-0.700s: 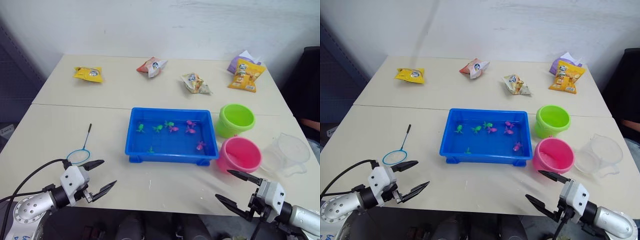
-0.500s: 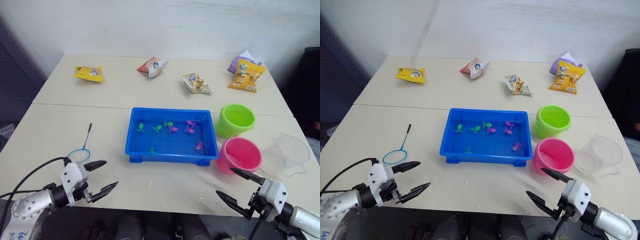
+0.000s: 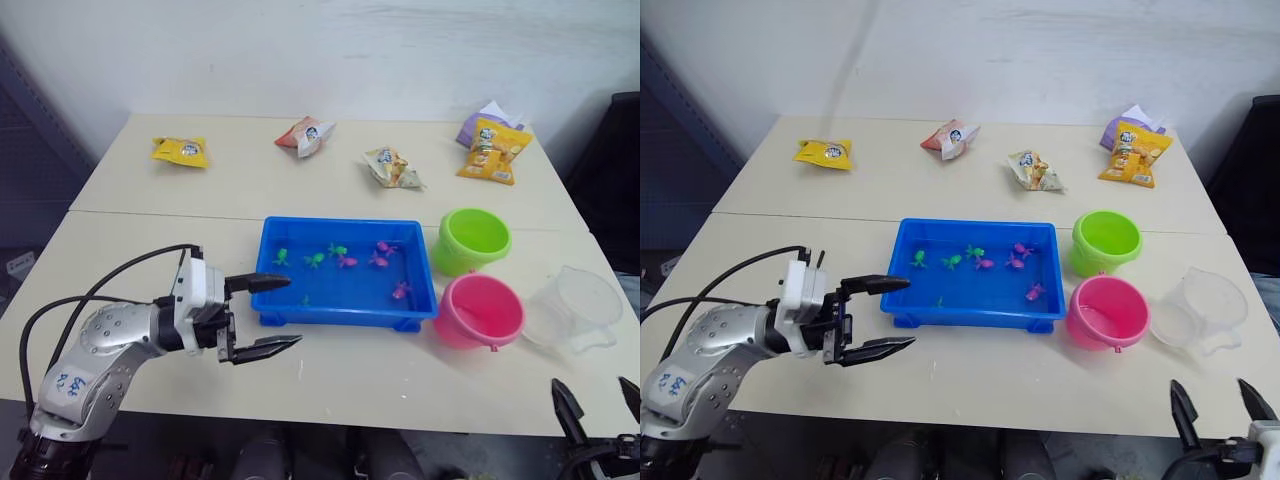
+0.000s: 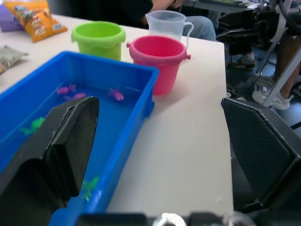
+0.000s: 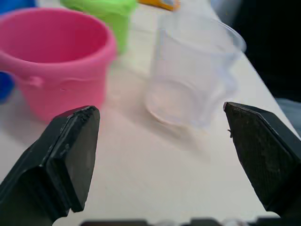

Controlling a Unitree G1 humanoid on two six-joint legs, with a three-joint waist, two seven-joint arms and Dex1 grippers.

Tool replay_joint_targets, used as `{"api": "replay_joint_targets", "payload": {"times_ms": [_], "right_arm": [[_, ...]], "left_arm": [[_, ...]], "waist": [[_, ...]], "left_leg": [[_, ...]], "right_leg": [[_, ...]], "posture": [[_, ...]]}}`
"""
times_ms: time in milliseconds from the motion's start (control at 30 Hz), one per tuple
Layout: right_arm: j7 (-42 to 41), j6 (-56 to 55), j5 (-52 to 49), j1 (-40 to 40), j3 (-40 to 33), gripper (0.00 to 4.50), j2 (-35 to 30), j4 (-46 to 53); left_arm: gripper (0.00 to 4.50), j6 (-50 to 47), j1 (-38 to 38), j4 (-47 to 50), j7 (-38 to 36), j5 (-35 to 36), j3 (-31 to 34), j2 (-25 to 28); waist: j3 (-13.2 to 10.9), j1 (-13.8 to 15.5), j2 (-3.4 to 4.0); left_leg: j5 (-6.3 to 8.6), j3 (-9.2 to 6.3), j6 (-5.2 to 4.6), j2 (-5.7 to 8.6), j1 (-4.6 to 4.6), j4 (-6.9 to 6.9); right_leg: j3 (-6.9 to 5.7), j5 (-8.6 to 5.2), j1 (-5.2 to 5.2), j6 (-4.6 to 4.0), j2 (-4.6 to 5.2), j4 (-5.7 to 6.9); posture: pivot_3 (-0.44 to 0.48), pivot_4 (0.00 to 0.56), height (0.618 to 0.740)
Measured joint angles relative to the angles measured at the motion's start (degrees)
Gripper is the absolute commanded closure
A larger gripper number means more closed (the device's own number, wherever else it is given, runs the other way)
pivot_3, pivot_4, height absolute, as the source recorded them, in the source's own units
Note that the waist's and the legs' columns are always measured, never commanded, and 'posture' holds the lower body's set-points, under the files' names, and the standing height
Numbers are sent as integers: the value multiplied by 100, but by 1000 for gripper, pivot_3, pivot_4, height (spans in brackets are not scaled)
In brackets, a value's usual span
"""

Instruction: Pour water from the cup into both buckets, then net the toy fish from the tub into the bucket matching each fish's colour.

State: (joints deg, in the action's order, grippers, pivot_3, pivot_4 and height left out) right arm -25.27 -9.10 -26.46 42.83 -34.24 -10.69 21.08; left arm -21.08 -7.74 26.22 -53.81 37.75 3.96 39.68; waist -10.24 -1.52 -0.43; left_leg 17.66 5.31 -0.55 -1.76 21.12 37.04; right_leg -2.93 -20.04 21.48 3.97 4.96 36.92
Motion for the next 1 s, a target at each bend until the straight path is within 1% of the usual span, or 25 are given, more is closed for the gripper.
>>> {"api": "replay_joint_targets", "payload": {"times_ms": [67, 133, 200, 300, 467, 700, 900, 1000], "right_arm": [[375, 272, 2, -215, 0, 0, 29, -84], [811, 592, 64, -661, -13, 0, 13, -255], [1064, 808, 124, -1002, -8, 0, -52, -408], [1523, 1326, 209, -1849, -33, 0, -490, -1011], [1806, 1566, 316, -2576, -166, 0, -854, -1740], [2136, 1521, 631, -3123, -208, 0, -948, -2244], [2399, 1455, 631, -3409, -217, 0, -896, -2424], [2512, 1291, 634, -3602, -226, 0, -890, -2764]], "left_arm": [[20, -1, -125, -28, 7, -16, -58, -89], [20, -5, -216, -36, 3, -33, -99, -124], [20, -13, -280, -29, 4, -40, -131, -143], [20, -57, -315, -20, 78, -95, -228, -202], [20, -119, -357, -8, 179, -149, -298, -292], [20, -165, -365, 80, 305, -215, -316, -329], [20, -198, -329, 156, 386, -222, -318, -334], [20, -211, -334, 190, 423, -223, -327, -344]], "waist": [[1, -26, 2], [0, -41, 0], [3, -26, 6], [4, -6, 9], [4, 8, 11], [5, -14, 11], [4, -9, 11], [4, -11, 10]], "left_leg": [[-2, 1, 2, 0, 0, -2], [-19, 0, 28, 0, 3, 0], [-20, 1, 27, 2, 2, 2], [-23, 3, 25, 2, 4, 1], [-26, 2, 25, 1, 5, 3], [-32, 6, 35, -4, 3, 2], [-33, 6, 37, -5, 3, 2], [-33, 7, 38, -4, 3, 2]], "right_leg": [[1, 0, 3, 0, 0, 1], [2, 0, 4, 0, -2, 2], [3, 0, 4, 0, -1, 3], [3, 1, 4, 1, -7, 4], [5, 2, 3, 5, -18, 4], [13, 4, 4, 9, -31, 8], [14, 5, 4, 10, -33, 9], [16, 6, 4, 11, -33, 8]], "posture": [[0, 150, 738], [0, 150, 738], [0, 150, 738], [0, 150, 738], [0, 150, 738], [0, 150, 738], [0, 150, 738], [0, 150, 738]]}}
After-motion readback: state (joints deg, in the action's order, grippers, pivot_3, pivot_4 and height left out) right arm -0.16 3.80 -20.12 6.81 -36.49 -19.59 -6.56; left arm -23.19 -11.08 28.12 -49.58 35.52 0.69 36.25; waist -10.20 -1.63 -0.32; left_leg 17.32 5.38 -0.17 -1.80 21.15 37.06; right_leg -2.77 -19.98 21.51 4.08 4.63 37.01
